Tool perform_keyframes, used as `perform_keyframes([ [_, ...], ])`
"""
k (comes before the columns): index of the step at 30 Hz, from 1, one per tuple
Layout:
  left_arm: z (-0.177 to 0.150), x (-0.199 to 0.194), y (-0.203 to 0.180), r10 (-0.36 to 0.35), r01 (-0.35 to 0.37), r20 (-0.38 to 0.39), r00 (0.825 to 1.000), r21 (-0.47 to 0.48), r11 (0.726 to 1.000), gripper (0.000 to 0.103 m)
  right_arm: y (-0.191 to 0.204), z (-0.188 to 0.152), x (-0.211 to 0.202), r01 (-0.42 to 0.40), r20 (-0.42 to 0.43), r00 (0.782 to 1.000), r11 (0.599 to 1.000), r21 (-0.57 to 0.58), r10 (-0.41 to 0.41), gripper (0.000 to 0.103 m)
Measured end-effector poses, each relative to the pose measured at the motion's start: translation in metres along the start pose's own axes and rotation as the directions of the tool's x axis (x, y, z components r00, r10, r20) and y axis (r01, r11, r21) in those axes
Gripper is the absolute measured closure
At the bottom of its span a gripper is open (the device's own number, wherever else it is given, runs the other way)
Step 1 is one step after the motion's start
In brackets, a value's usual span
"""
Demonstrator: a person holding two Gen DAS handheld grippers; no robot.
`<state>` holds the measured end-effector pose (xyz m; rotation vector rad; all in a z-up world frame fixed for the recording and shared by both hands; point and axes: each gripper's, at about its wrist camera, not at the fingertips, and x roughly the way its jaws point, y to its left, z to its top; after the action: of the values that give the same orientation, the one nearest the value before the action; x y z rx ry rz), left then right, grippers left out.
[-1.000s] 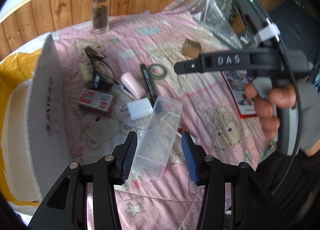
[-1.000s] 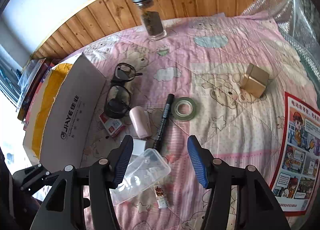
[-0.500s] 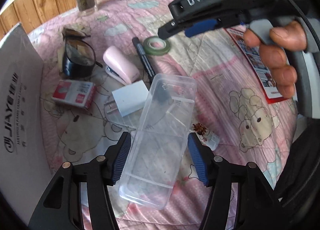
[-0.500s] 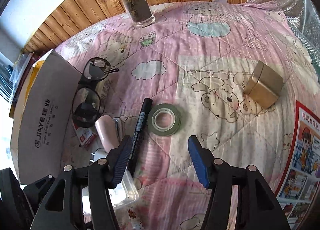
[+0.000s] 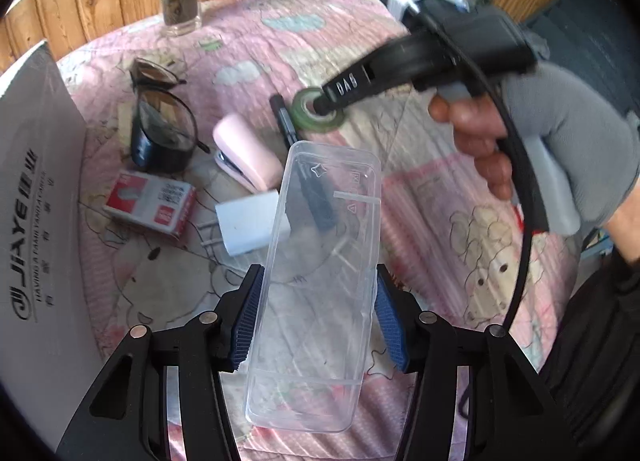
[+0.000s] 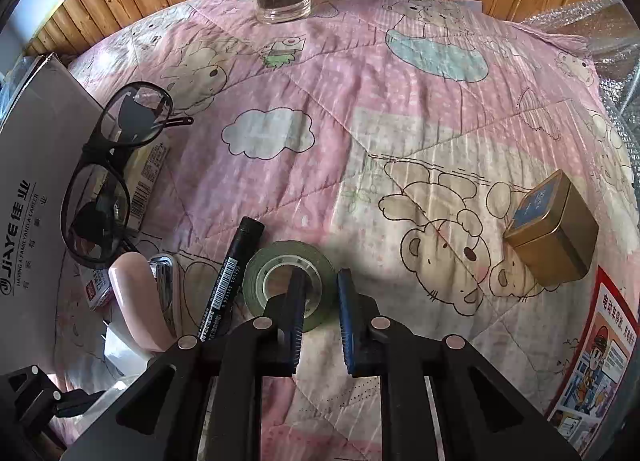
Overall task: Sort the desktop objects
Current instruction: 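Hold the clear plastic box in the left tool while the right tool grasps the green tape roll, then carry the clear box and tape roll with both tools into the yellow-lined cardboard box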
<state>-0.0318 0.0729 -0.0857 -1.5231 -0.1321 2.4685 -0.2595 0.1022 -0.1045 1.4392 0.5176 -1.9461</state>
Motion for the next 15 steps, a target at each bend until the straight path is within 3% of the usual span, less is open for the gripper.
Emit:
perform_keyframes([
  [10, 0.02, -0.051, 0.029, -0.023, 0.04, 0.119, 0.993, -0.146, 0.988, 0.048, -0.004, -0.005, -0.05, -0.061, 0.1, 0.993, 0.998, 0.009, 0.06, 0.087],
  [13, 0.022, -0.065, 0.04, -0.013, 0.042, 0.154, 0.988, -0.182, 0.982, 0.048, 0.024, -0.004, -0.071, -0.064, 0.134, 0.989, 0.998, 0.008, 0.062, 0.087],
  [15, 0.024, -0.074, 0.048, -0.01, 0.046, 0.176, 0.984, -0.205, 0.978, 0.048, 0.047, -0.029, -0.093, -0.062, 0.152, 0.987, 0.998, 0.011, 0.06, 0.087],
])
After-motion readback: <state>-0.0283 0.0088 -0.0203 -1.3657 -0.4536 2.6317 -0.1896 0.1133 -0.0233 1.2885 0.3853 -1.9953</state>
